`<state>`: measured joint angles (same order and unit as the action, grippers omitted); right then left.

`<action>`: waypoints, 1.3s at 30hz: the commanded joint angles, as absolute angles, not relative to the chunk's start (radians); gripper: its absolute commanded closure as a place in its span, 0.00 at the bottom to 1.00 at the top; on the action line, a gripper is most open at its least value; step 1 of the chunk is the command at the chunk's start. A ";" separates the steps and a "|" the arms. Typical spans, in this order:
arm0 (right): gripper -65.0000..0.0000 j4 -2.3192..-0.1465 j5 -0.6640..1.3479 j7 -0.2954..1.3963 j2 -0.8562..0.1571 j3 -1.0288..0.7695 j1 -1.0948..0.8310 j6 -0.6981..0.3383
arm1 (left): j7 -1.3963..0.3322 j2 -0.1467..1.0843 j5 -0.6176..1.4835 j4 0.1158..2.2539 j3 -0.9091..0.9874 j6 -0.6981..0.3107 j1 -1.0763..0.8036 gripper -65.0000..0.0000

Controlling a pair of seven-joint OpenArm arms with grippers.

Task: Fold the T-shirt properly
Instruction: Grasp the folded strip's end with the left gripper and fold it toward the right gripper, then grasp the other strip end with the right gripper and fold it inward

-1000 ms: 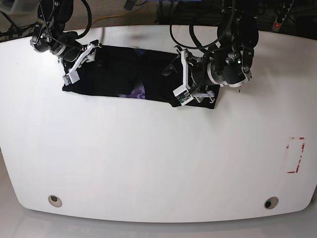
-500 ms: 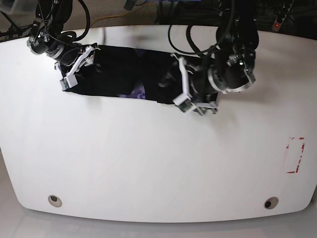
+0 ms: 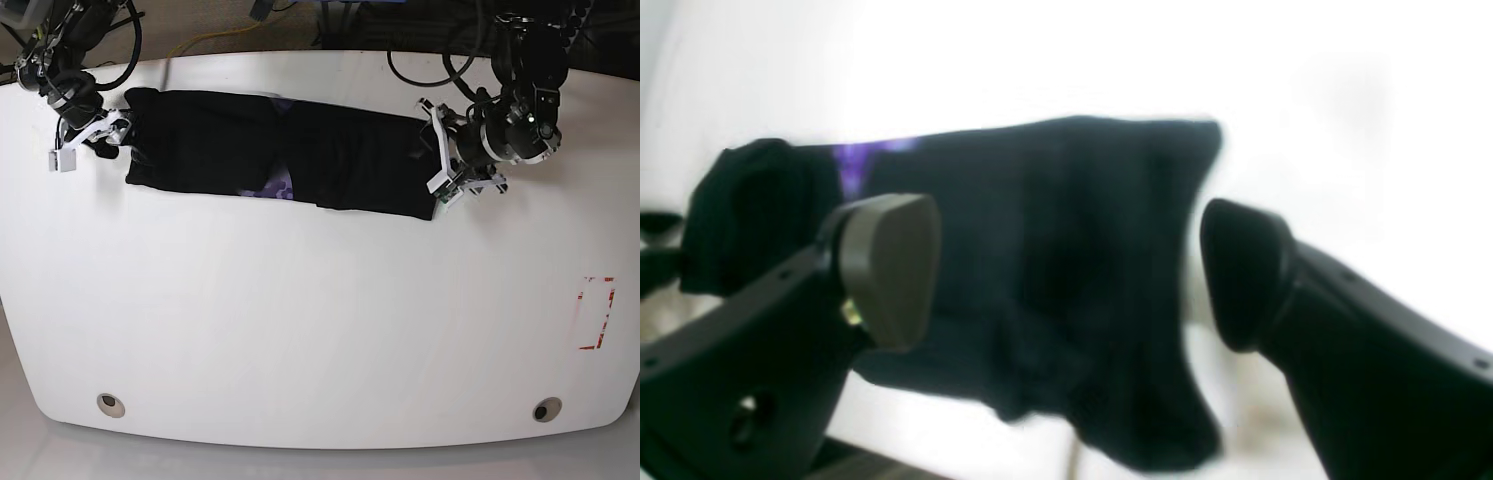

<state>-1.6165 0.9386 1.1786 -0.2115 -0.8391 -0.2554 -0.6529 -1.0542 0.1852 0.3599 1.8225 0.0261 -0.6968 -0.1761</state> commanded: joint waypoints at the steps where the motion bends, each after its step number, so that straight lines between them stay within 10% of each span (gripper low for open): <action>1: 0.09 -1.575 0.955 1.178 -0.248 -0.851 -0.242 -0.661 | -1.006 0.186 0.378 1.788 0.025 -0.698 -0.163 0.71; 6: 0.09 -1.520 0.957 1.178 -0.243 -0.849 -0.242 -0.661 | -0.993 0.186 0.378 1.699 0.025 -0.698 -0.160 0.90; 16: 0.10 -1.521 0.952 1.176 -0.148 -0.716 -0.271 -0.659 | -0.998 0.186 0.384 1.751 0.027 -0.698 -0.177 0.90; 27: 0.90 -1.563 0.800 1.175 -0.107 -0.711 -0.232 -0.656 | -0.995 0.179 0.377 1.739 0.021 -0.698 -0.182 0.90; 39: 0.99 -1.949 0.659 1.259 -0.143 -0.702 -0.231 -0.622 | -0.960 0.145 0.377 1.653 0.022 -0.698 -0.180 0.90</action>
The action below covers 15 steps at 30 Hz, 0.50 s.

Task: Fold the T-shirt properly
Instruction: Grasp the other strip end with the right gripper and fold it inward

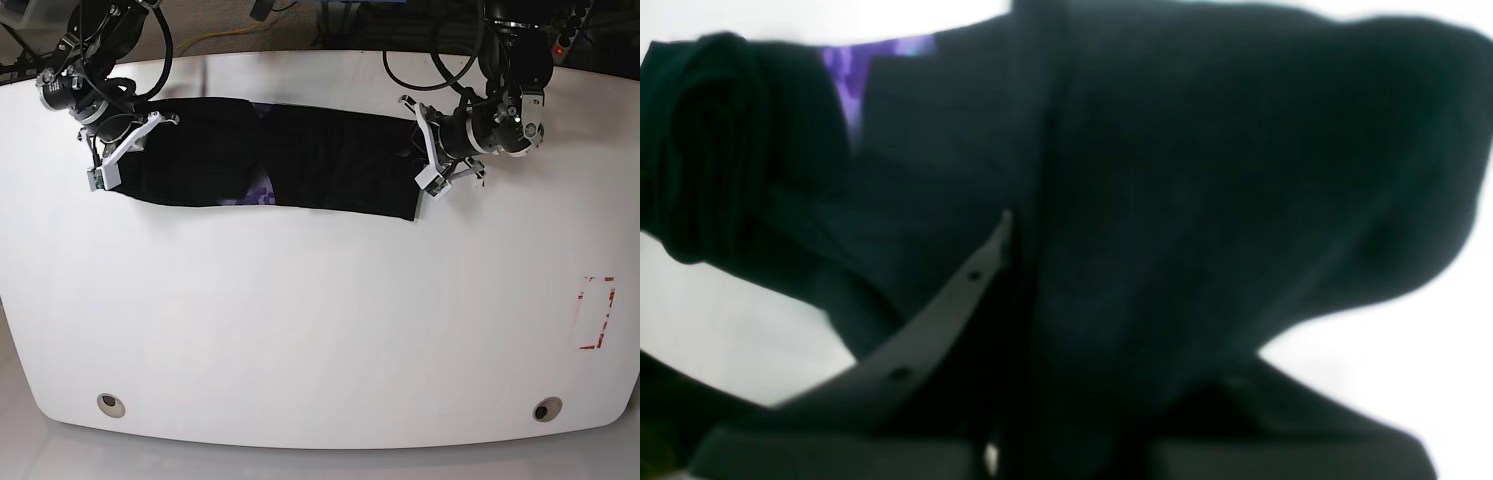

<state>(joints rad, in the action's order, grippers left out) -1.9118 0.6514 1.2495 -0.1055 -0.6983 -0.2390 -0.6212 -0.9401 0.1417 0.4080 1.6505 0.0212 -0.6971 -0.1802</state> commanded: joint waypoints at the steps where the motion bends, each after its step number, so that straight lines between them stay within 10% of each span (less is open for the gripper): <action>1: 0.99 -1.959 0.674 1.271 -0.151 -0.702 -0.223 -0.622 | -0.958 0.145 0.377 1.653 0.022 -0.698 -0.180 0.90; 15: 0.99 -1.982 0.944 1.294 -0.147 -0.512 -0.197 -0.618 | -0.964 0.051 0.377 1.655 0.021 -0.698 -0.162 0.90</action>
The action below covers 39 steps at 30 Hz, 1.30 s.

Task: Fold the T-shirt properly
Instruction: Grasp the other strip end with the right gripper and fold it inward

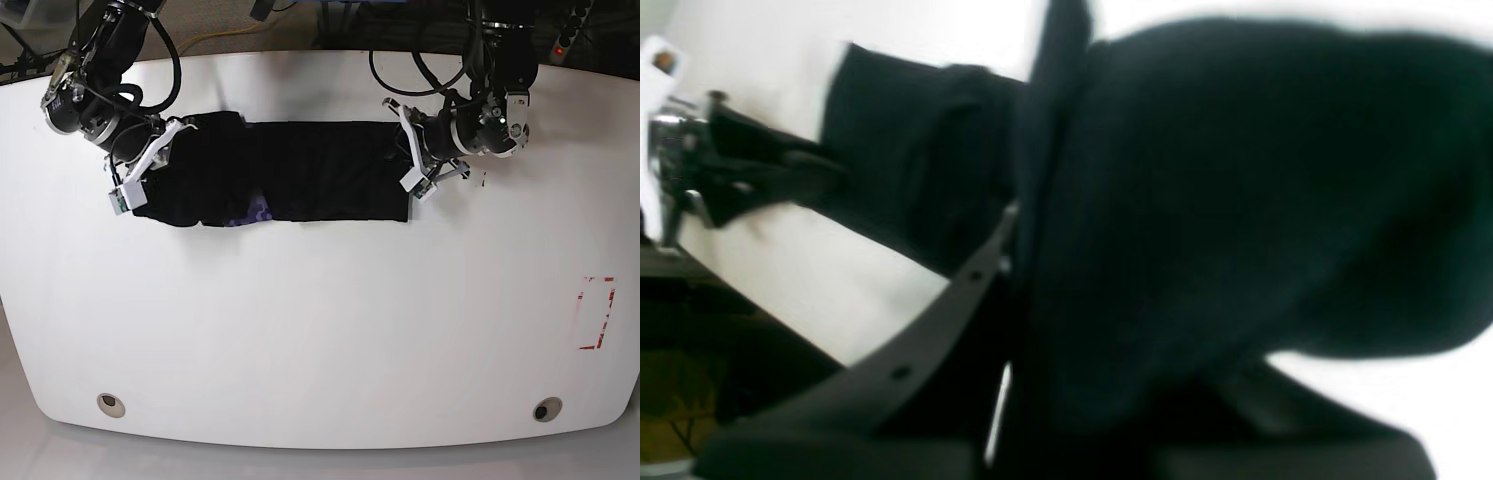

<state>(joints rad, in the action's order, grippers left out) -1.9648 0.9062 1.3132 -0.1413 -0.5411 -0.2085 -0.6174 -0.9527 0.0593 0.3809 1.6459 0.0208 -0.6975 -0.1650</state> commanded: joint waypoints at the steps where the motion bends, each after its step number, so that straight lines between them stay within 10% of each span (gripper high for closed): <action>1: 0.99 -1.982 0.949 1.294 -0.139 -0.495 -0.189 -0.618 | -0.964 0.051 0.377 1.655 0.021 -0.698 -0.162 0.90; 16: 0.98 -1.974 0.786 1.293 0.002 -0.272 -0.036 -0.618 | -0.963 0.077 0.377 1.655 0.022 -0.698 -0.170 0.90; 24: 0.64 -1.937 0.664 1.267 0.021 -0.182 0.004 -0.618 | -0.963 0.085 0.378 1.656 0.022 -0.698 -0.170 0.90; 39: 0.63 -1.690 0.656 1.092 0.064 -0.007 0.101 -0.616 | -0.961 0.084 0.384 1.661 0.022 -0.698 -0.166 0.90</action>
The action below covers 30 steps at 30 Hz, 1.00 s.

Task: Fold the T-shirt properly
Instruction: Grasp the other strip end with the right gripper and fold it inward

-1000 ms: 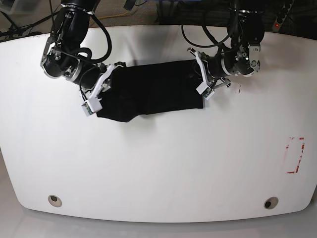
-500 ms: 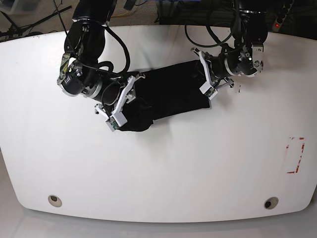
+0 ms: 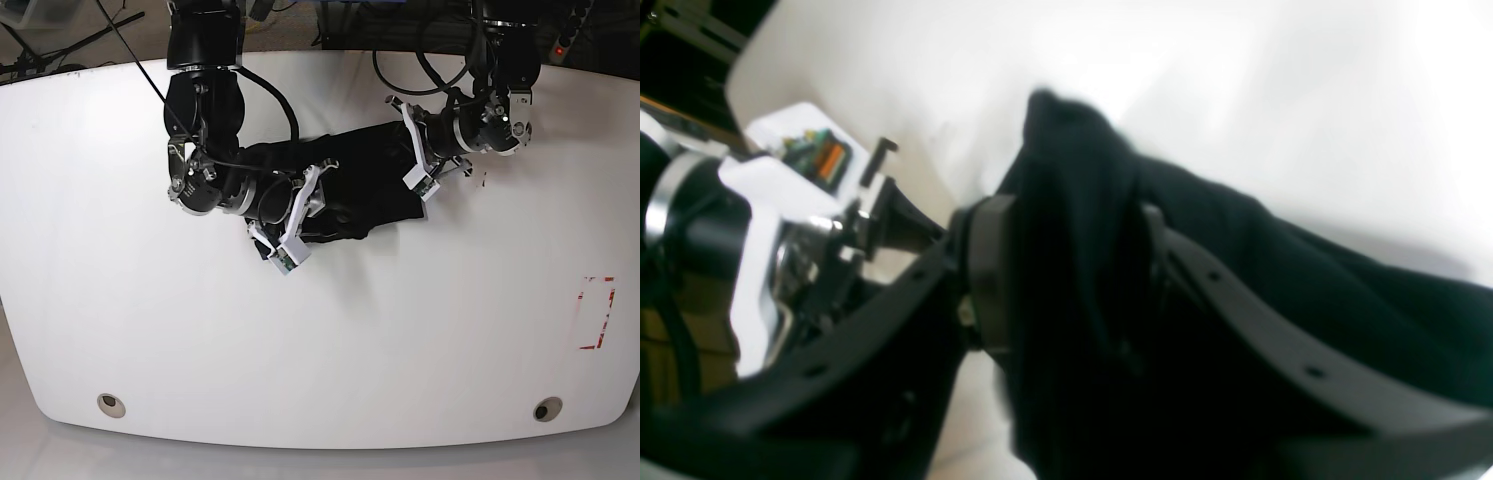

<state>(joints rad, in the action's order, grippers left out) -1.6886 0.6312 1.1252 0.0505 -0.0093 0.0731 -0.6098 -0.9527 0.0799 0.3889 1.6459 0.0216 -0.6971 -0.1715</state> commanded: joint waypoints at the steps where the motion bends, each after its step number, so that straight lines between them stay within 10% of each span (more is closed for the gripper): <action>1: 0.63 -1.685 0.656 1.092 0.065 -0.007 0.101 -0.616 | -0.961 0.084 0.386 1.661 0.022 -0.698 -0.166 0.90; 10: 0.60 -1.750 0.656 1.092 0.033 -0.004 0.070 -0.616 | -0.963 0.085 0.387 1.730 0.027 -0.698 -0.163 0.89; 18: 0.06 -1.906 0.656 1.092 -0.056 -0.008 0.010 -0.616 | -0.964 0.085 0.387 1.860 0.027 -0.698 -0.168 0.89; 30: 0.18 -1.916 0.638 1.089 -0.134 -0.004 -0.065 -0.616 | -0.964 0.088 0.387 1.910 0.153 -0.698 -0.183 0.89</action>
<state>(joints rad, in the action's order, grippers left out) -1.8988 0.6315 1.1168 -0.1280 -0.0036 -0.0757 -0.6102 -0.9791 0.0811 0.3740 1.8896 0.1352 -0.6971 -0.1925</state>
